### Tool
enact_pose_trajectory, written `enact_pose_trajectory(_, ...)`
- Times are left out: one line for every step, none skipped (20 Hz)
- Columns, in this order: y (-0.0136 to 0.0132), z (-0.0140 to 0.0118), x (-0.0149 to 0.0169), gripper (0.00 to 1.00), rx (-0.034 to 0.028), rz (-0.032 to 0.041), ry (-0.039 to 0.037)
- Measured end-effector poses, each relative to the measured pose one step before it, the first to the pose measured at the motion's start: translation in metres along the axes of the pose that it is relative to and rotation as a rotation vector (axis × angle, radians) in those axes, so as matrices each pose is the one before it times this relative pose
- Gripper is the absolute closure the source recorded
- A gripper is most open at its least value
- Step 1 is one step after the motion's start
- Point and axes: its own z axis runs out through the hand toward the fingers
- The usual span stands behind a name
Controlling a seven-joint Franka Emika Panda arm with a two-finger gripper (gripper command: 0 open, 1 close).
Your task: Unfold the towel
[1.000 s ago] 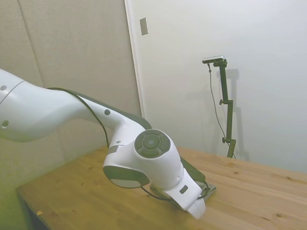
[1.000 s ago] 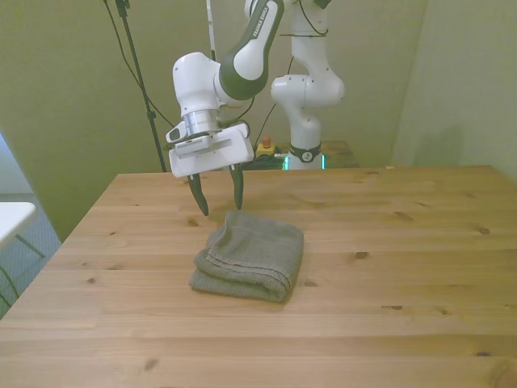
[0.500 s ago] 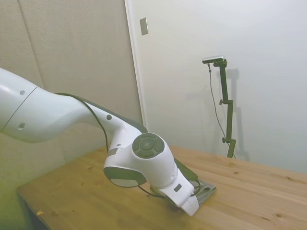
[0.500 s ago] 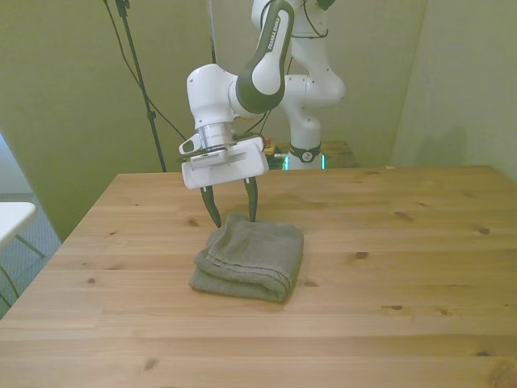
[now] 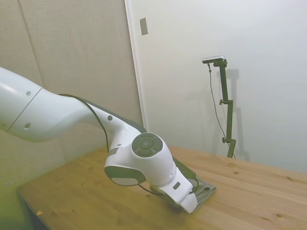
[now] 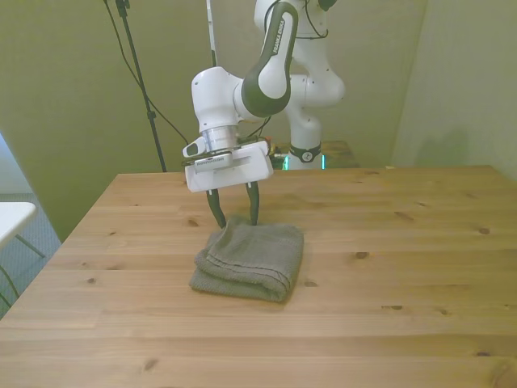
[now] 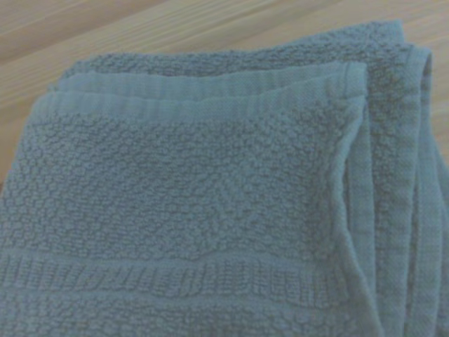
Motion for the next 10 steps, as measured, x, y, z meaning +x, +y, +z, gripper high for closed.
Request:
enact_pose_trajectory(-0.00045,-0.00055,0.00016,1.00,0.00107,-0.00015,0.00062)
enact_pose_trajectory(-0.00021,-0.00038,0.00008,1.00,0.00068,-0.00012,0.00033)
enact_pose_trajectory(0.00019,-0.00016,0.00015,1.00,0.00004,0.00045,0.00006)
enact_pose_trajectory(0.00022,-0.00005,0.00009,1.00,-0.00007,0.00048,-0.00028)
enact_pose_trajectory(0.00055,-0.00009,0.00020,1.00,-0.00038,0.00104,0.00016)
enact_pose_trajectory(0.00088,-0.00012,0.00028,1.00,-0.00062,0.00164,0.00016)
enact_pose_trajectory(0.00096,0.00008,0.00004,1.00,-0.00091,0.00152,-0.00029)
enact_pose_trajectory(0.00093,0.00010,0.00000,1.00,-0.00091,0.00142,-0.00032)
enact_pose_trajectory(0.00090,0.00040,-0.00039,1.00,-0.00122,0.00112,-0.00112)
enact_pose_trajectory(0.00091,0.00038,-0.00036,1.00,-0.00118,0.00117,-0.00105)
